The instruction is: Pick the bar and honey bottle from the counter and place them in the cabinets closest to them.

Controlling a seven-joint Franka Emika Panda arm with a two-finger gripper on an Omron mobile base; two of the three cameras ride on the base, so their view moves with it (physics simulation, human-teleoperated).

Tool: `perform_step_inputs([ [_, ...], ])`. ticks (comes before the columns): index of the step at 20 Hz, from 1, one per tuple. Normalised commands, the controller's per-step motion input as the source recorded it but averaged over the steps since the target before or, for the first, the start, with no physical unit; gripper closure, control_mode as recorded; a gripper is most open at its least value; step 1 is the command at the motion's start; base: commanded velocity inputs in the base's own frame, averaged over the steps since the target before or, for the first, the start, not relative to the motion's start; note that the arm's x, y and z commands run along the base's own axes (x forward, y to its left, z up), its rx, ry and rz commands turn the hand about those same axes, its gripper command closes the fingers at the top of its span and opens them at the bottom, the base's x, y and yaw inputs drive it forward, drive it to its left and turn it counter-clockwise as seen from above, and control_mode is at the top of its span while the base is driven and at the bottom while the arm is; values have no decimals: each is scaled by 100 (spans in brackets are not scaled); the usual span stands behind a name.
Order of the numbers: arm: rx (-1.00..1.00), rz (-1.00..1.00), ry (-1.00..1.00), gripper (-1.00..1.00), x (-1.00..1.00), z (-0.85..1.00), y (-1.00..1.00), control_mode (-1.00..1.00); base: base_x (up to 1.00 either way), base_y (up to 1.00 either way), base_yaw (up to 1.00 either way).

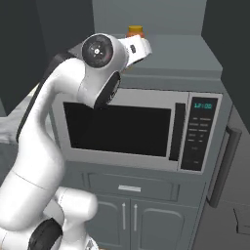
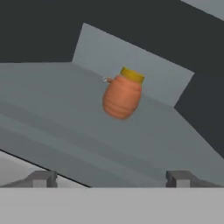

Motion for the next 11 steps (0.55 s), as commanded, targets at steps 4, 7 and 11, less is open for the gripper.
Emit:
perform_step_inputs([
  [4, -18, 0, -22, -100, -100, -73, 25, -100, 0, 0, 0],
  [7, -12, 0, -32, -100, -100, -46, 8, -100, 0, 0, 0],
  [11, -6, 0, -48, -100, -79, 2, 4, -100, 0, 0, 0],
])
